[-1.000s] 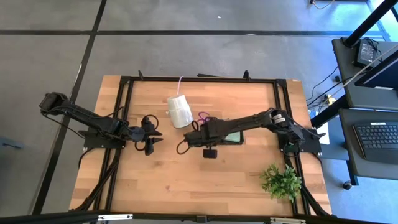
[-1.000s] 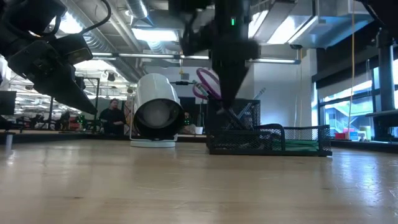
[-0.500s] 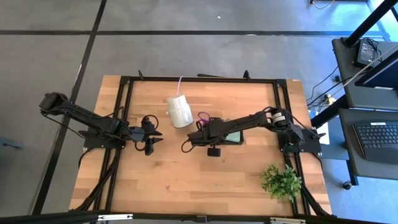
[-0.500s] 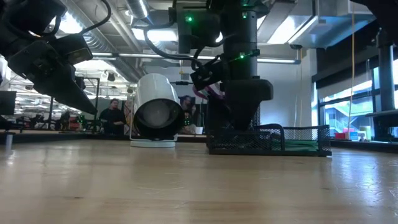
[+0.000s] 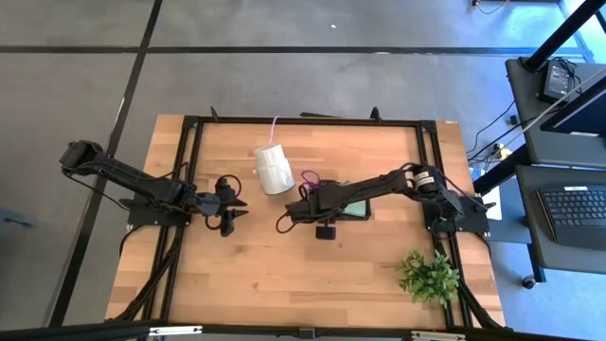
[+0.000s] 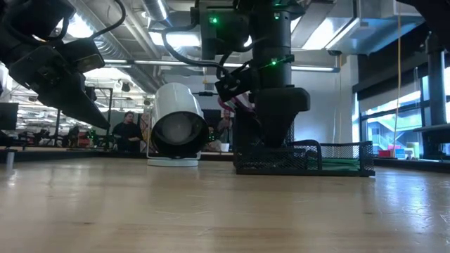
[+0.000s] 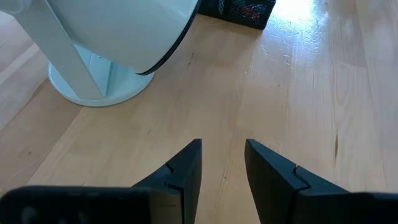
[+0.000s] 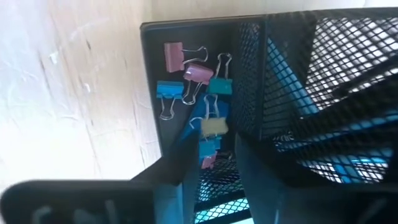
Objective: Pick and place office supplies into organizer
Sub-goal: Put the yellow binder clip into the black desk organizer, then put the pink binder clip into the black desk organizer
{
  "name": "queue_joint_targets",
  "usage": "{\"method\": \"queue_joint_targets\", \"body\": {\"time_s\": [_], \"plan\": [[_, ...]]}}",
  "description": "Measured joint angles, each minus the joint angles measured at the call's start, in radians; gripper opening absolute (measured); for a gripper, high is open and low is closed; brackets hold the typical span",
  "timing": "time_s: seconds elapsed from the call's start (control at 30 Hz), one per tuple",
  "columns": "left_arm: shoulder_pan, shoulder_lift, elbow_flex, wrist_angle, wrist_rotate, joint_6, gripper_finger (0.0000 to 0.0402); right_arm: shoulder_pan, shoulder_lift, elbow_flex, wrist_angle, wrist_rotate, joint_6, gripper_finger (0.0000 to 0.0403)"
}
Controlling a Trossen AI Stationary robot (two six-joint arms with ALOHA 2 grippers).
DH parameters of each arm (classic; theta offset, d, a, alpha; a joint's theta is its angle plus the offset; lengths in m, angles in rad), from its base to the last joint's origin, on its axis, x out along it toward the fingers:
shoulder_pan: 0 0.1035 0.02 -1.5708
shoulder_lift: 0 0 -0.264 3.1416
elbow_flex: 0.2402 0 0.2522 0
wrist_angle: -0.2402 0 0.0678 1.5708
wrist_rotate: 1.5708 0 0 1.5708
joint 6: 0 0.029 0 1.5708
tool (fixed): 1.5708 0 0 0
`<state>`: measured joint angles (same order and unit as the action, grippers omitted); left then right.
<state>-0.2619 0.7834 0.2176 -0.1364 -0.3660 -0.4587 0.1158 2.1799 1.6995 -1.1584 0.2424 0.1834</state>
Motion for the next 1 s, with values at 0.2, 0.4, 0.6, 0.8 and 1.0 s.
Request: {"method": "queue_joint_targets", "body": {"time_s": [0.2, 0.4, 0.6, 0.8, 1.0], "plan": [[0.000, 0.000, 0.000, 0.000, 0.000, 0.000, 0.0116, 0.000, 0.004, 0.016, -0.007, -0.011, 0.003, 0.0143], [0.000, 0.000, 0.000, 0.001, 0.000, 0.000, 0.0116, 0.003, 0.005, 0.042, -0.042, -0.008, 0.035, 0.0158], [0.000, 0.000, 0.000, 0.005, 0.000, 0.000, 0.0116, 0.020, 0.005, 0.132, -0.110, -0.003, 0.073, 0.0157], [0.000, 0.000, 0.000, 0.005, 0.001, 0.000, 0.0116, 0.057, 0.005, 0.292, -0.124, -0.002, 0.091, 0.0157], [0.000, 0.000, 0.000, 0.019, 0.061, 0.094, 0.0124, 0.104, -0.018, 0.416, -0.086, 0.000, 0.049, 0.0157]]}}
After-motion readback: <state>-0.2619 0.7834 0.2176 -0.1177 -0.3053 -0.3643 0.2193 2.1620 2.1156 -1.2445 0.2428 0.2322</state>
